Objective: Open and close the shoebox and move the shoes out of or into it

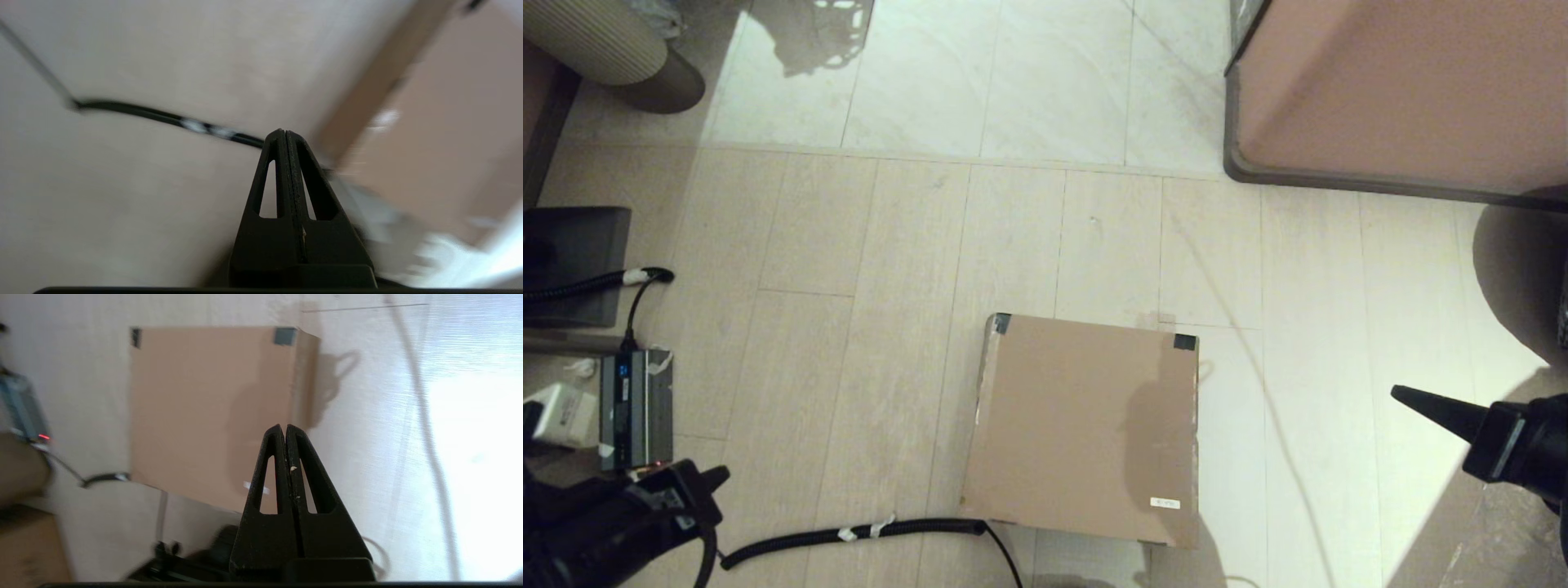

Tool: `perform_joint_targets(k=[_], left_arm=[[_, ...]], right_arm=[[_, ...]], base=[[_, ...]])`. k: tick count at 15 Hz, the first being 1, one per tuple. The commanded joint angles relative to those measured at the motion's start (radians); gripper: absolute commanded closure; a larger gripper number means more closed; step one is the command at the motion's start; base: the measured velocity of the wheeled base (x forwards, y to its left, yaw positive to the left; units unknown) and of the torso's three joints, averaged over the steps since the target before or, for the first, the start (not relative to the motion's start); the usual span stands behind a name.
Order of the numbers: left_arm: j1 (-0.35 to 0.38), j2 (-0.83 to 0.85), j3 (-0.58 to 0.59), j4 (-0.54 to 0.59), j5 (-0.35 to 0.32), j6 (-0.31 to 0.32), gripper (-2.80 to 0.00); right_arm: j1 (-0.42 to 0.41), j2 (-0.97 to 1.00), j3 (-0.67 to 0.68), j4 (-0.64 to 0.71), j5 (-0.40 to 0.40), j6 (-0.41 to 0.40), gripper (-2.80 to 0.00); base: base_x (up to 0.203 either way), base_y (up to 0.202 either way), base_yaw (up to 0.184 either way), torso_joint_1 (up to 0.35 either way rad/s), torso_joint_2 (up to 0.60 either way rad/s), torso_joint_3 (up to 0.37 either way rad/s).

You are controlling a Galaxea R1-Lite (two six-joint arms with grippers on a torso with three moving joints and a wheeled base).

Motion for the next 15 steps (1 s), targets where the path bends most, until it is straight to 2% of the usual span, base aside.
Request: perform_joint_targets(k=[1, 2, 5, 8, 10, 12, 13, 15], left_arm=[[0.065, -0.062, 0.077, -0.053, 0.006, 0.110, 0.00], [0.078, -0.095, 0.115, -0.066, 0.007, 0.144, 0.00], [0.094, -0.233, 0.204, -0.069, 0.003, 0.213, 0.00], [0.092, -0.461, 0.278, 0.009, -0.003, 0.369, 0.00], [0.093, -0.664, 0.276, 0.177, -0.015, 0.446, 0.00], [0.101, -0.866, 0.248, 0.372, -0.054, 0.505, 0.00], [0.105, -0.954, 0.241, 0.413, -0.078, 0.530, 0.00], [0.110, -1.098, 0.233, 0.465, -0.136, 0.575, 0.00]], right_arm=[[-0.007, -0.096, 0.080, 0.000, -0.064, -0.053, 0.00], [-0.016, -0.117, 0.121, -0.001, -0.111, -0.076, 0.00], [-0.082, -0.214, 0.254, -0.001, -0.135, -0.130, 0.00], [-0.089, -0.387, 0.342, 0.039, -0.133, -0.205, 0.00], [-0.090, -0.564, 0.352, 0.167, -0.134, -0.224, 0.00], [-0.088, -0.823, 0.329, 0.386, -0.148, -0.226, 0.00], [-0.085, -0.937, 0.311, 0.488, -0.157, -0.213, 0.00], [-0.081, -1.102, 0.297, 0.597, -0.175, -0.176, 0.00]], base=[[0.000, 0.000, 0.000, 0.000, 0.00, 0.000], [0.000, 0.000, 0.000, 0.000, 0.00, 0.000], [0.000, 0.000, 0.000, 0.000, 0.00, 0.000], [0.000, 0.000, 0.000, 0.000, 0.00, 0.000], [0.000, 0.000, 0.000, 0.000, 0.00, 0.000], [0.000, 0.000, 0.000, 0.000, 0.00, 0.000], [0.000, 0.000, 0.000, 0.000, 0.00, 0.000], [0.000, 0.000, 0.000, 0.000, 0.00, 0.000]])
